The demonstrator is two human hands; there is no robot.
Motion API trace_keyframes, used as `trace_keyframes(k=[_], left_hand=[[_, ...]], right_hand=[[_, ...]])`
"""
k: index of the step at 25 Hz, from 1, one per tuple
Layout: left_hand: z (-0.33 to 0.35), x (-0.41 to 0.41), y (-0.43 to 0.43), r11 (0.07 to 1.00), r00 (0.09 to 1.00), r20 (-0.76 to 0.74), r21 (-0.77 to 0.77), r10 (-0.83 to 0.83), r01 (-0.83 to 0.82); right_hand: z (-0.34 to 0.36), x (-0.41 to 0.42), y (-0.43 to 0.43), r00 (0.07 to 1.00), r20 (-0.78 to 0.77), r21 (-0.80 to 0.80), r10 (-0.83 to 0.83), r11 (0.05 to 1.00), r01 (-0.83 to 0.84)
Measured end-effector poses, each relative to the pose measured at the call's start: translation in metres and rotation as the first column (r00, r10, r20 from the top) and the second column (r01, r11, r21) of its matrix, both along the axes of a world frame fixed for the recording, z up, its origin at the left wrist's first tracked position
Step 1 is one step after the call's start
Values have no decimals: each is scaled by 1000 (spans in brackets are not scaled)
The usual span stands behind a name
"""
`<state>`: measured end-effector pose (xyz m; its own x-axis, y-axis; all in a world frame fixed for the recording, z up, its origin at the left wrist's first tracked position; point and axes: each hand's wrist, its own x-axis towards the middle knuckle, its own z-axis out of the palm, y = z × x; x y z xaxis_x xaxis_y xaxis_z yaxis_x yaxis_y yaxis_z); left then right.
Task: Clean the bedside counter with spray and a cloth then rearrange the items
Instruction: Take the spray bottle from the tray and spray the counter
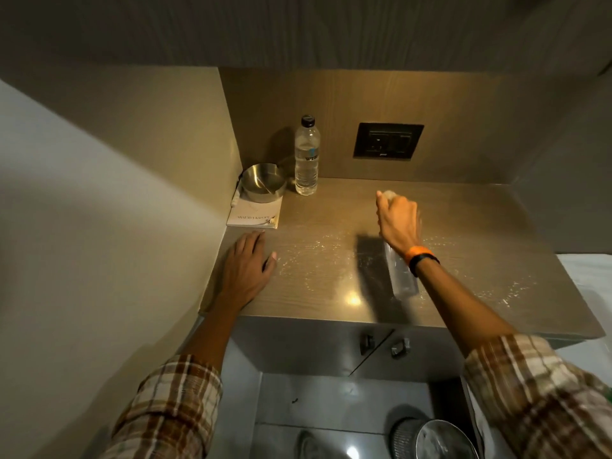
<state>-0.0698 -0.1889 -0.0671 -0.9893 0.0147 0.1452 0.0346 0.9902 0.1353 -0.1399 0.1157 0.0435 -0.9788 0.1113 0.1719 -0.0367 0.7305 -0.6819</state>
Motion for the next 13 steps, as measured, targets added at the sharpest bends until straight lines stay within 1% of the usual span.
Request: trace_keyframes(k=[3, 5, 7, 10, 13], left_hand=[[-2, -4, 22, 997, 997, -25, 19, -72, 72], [-1, -10, 42, 993, 995, -18, 68, -96, 97], [0, -21, 69, 985, 990, 17, 107, -137, 134], [0, -41, 115, 976, 976, 88, 102, -201, 192], [-3, -57, 152, 969, 960, 145, 89, -240, 229]], right_hand=[[-3, 1, 12, 999, 37, 80, -27, 996, 24], [-17, 22, 23, 997, 77, 109, 15, 994, -23], [-37, 53, 37, 995, 100, 106, 22, 994, -32], [-60, 97, 57, 991, 120, 134, -55, 990, 38], [-71, 121, 74, 984, 135, 139, -118, 985, 99]])
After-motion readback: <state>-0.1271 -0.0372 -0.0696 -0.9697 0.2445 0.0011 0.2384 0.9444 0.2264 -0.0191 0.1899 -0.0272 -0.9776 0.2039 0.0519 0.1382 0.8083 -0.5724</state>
